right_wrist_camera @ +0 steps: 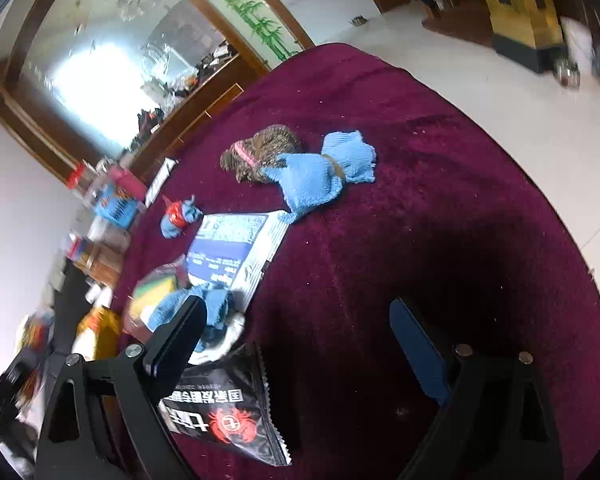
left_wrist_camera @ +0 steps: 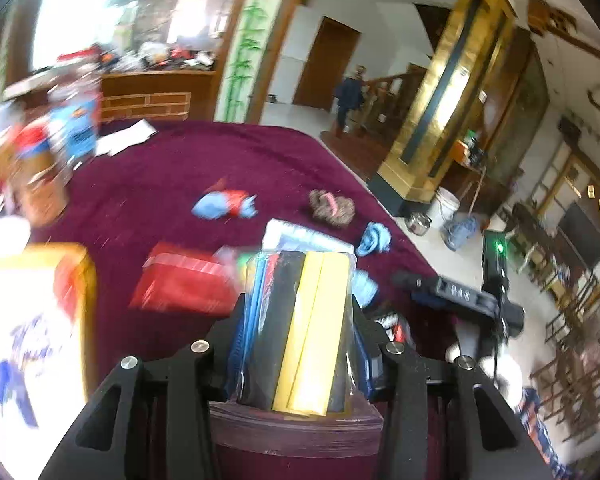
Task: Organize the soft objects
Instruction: 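Grasp black-yellow sponge pack with left tool while right tool grasps blue knit hat, then release sponge pack in tray with left tool while right tool drops blue hat in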
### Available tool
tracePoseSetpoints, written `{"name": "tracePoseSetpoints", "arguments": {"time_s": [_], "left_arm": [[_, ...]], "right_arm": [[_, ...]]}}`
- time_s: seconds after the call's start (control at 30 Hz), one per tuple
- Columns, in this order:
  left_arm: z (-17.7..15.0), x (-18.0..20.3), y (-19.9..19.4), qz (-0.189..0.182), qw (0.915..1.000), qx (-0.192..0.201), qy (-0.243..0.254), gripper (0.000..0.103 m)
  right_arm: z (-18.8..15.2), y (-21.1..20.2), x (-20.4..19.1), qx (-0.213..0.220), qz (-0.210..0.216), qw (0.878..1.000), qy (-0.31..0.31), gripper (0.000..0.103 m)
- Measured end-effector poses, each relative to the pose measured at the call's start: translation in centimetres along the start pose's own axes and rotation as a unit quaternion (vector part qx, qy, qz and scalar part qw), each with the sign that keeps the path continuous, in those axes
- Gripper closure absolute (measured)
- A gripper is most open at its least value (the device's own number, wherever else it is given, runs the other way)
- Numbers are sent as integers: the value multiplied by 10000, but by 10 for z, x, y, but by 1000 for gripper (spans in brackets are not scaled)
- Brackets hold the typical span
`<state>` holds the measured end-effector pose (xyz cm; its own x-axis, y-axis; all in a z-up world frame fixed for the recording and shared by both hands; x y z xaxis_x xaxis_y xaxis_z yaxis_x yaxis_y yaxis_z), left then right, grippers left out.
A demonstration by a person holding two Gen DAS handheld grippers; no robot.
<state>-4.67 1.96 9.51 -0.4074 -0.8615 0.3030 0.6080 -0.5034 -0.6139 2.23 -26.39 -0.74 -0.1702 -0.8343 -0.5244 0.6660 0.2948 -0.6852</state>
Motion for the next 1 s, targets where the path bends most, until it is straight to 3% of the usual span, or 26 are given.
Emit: {"name": "tracePoseSetpoints", "arguments": {"time_s": [0.13, 0.37, 0.47, 0.53, 0.6, 0.8, 1.0], "left_arm": [[-28, -23, -22, 57, 9993, 62, -373, 57], [-47, -72, -61, 535, 9960, 301, -651, 57], [-57, -107, -77, 810, 9919, 332, -922, 57], [-66, -133, -85, 1007, 9878, 299, -1148, 57], [-79, -164, -96, 1170, 9816, 256, -1485, 57], [-102, -213, -122, 1573, 9687, 232, -1905, 57], [-110, -240, -117, 1921, 9623, -126, -1919, 57]], "right_arm": [[-3, -5, -21, 183, -63, 9987, -462, 11], [-13, 11, -82, -132, -269, 9891, -1442, 14], [-20, 26, -103, -293, -620, 9784, -1951, 32], [-25, 37, -109, -508, -753, 9736, -2093, 53], [-30, 42, -111, -623, -882, 9702, -2167, 63], [-25, 21, -117, -344, -990, 9723, -2091, 68], [-27, -24, -160, -4, -663, 9710, -2295, 68]]}}
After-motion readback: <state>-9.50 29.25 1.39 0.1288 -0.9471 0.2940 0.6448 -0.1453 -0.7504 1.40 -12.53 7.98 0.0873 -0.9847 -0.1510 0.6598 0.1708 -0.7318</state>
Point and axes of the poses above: each gripper's, at about its wrist camera, not at the fingertips, and y roughly the way its jaws point, x to its right, z to its top, the point moved 5 cm from there along y, roughly the way its jaws point, and after that the axes turned 2 degrees about y, right-handed, at the moved point
